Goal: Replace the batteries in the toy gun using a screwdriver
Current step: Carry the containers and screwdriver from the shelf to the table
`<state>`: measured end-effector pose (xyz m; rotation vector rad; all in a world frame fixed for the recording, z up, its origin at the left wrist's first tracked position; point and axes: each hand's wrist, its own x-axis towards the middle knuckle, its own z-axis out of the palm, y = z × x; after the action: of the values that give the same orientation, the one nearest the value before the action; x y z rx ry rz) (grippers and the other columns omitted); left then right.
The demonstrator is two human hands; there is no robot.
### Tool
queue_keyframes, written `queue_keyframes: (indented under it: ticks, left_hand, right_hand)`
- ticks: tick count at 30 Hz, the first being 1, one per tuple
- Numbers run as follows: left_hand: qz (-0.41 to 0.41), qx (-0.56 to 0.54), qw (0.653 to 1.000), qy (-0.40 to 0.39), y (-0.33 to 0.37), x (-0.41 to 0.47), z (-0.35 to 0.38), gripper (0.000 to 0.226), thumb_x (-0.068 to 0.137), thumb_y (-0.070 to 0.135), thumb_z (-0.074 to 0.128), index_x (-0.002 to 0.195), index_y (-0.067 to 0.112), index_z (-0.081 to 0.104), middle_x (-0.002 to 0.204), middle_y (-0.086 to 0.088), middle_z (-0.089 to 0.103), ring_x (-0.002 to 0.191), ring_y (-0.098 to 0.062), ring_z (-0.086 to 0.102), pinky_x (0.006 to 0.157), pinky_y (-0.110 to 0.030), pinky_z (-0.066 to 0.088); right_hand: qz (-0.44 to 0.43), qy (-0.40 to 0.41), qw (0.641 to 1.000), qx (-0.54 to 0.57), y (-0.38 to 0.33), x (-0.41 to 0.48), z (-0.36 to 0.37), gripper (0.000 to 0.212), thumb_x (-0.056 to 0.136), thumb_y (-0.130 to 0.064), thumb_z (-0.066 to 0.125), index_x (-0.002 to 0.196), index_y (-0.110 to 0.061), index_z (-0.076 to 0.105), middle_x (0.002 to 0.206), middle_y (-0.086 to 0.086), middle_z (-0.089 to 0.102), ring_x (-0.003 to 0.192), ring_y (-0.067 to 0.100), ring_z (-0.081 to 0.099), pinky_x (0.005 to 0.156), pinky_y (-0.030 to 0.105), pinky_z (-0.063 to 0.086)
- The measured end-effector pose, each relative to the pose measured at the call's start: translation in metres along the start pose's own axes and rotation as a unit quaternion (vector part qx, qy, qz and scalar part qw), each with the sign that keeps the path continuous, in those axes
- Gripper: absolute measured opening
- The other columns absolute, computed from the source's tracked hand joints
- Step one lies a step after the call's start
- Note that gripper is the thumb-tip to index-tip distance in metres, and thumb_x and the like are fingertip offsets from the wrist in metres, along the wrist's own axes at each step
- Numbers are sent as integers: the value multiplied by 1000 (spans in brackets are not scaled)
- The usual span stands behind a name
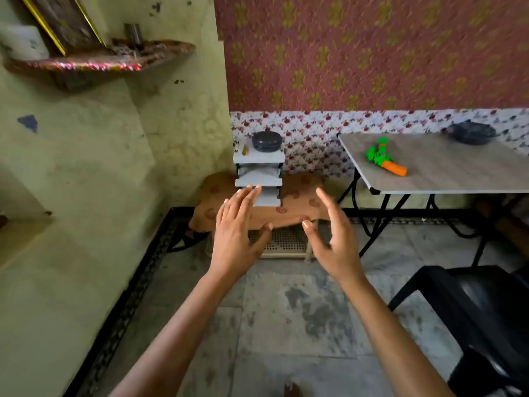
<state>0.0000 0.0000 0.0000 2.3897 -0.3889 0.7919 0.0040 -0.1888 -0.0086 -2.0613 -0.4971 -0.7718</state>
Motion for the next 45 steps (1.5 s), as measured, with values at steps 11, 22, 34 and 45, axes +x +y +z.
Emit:
queue_keyframes:
  ticks: [11,22,34,45]
  left_hand:
    - [-107,-17,994,-27,-64,76,106,65,84,46,45,142,16,39,143,-2,45,138,-13,26,115,-46,24]
    - [-141,-6,989,-36,-144,190,180,62,83,44,46,138,14,46,141,-2,48,134,-16,34,113,-46,29]
    - [-140,-17,989,-53,-286,347,247,60,85,44,45,138,16,42,136,0,51,127,-19,45,108,-42,35]
    - [-204,4,976,-81,-381,448,330,47,88,28,58,133,16,51,130,-2,56,118,-22,51,87,-29,43]
  right_hand:
    - [97,-32,995,23,117,72,61,56,87,-36,47,136,-9,43,132,-9,43,122,-9,32,103,3,22]
    - [103,-65,992,19,222,181,130,57,87,-41,45,136,-13,43,135,-9,44,124,6,45,103,14,35]
    - [149,-75,985,53,320,329,255,58,87,-41,49,138,-16,39,138,-6,44,128,-1,36,103,4,26]
    - [179,-101,978,20,433,419,325,57,87,-37,49,137,-10,42,138,1,47,128,9,41,104,17,31]
